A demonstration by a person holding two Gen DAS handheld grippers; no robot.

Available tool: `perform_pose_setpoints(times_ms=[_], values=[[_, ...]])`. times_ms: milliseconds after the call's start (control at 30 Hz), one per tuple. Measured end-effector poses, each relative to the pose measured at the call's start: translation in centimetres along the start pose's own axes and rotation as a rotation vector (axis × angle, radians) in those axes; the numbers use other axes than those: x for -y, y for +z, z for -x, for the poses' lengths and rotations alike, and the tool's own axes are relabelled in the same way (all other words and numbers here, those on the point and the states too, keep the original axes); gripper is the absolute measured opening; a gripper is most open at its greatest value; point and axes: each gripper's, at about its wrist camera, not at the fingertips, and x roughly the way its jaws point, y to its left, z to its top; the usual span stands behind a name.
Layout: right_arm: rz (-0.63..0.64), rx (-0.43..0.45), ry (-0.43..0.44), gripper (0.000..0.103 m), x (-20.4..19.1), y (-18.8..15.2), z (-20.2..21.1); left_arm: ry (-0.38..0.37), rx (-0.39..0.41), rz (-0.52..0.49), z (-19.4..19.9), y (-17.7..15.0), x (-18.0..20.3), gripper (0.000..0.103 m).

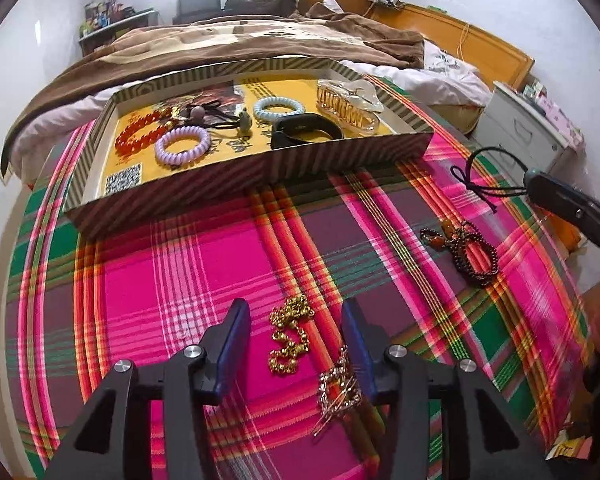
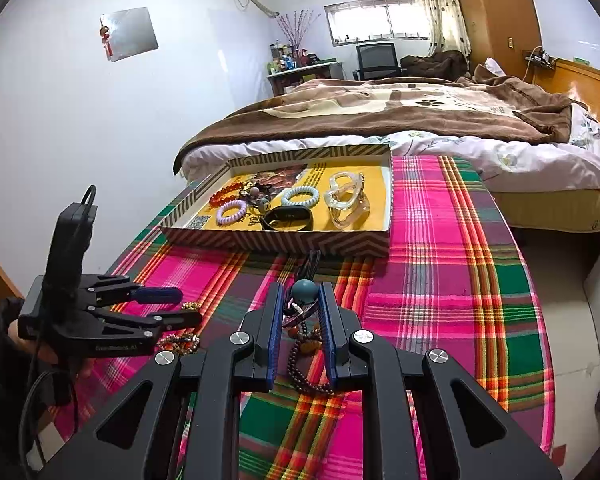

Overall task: Organize jewelry
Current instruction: 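Grasp the gold chain with the left tool while the right tool holds the cord, then carry the cord and gold chain into the tray and open both tools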

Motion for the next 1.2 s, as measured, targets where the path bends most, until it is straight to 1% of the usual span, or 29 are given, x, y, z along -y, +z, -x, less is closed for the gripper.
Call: perform_pose_setpoints(times_ms=[67,100,133,200,333,400,533,600,733,933,1033,1133,1200], values=[[0.001,0.000,-0.001,0.018,0.0,0.0,0.0,0.053,0.000,-0.036,-0.2,0.0,0.6,0.039],[0.000,-0.001,0.000,0.018,0.0,0.0,0.0,0.065,0.003,-0.060,-0.1,-0.1,0.9,0.025],[-0.001,-0.001,0.001,0.018,0.0,-0.1,0.0,0.052,0.003,-0.056,-0.1,-0.1,0.9,0.011],[-0.004,-0.002,0.001,0.018,0.0,-0.2,-0.2,0.051,0.001,-0.047,-0.1,-0.1,0.8,0.011],[-0.002,-0.004,0.001,0.018,0.0,-0.2,-0.2,0.050,0.006,-0.044,0.2,-0.2,0.8,0.005],[-0.002,0.000,-0.001,0.018,0.0,-0.1,-0.1,0.047,0.016,-0.032,0.5,-0.1,0.5,0.005],[-0.006,0.013,-0.001,0.018,0.1,0.1,0.1,0.015,0.077,0.003,2.7,0.7,-0.4,0.005],[-0.006,0.017,0.001,0.018,0.1,0.4,0.2,0.008,0.115,0.021,4.0,1.3,-0.9,0.005],[0.004,0.029,0.002,0.018,0.0,1.2,0.5,0.000,0.159,0.044,5.7,2.4,-1.9,0.005],[0.025,0.060,-0.003,0.018,0.1,3.8,0.6,0.013,0.199,0.068,7.4,4.8,-3.3,0.005],[0.041,0.071,-0.003,0.018,0.5,5.9,0.1,-0.004,0.217,0.083,7.8,6.3,-4.2,0.005],[0.048,0.075,-0.014,0.018,0.9,7.9,-0.9,0.009,0.234,0.086,7.8,8.1,-4.8,0.005],[0.054,0.080,-0.020,0.018,1.4,9.5,-1.8,0.002,0.252,0.098,7.5,9.5,-5.4,0.005]])
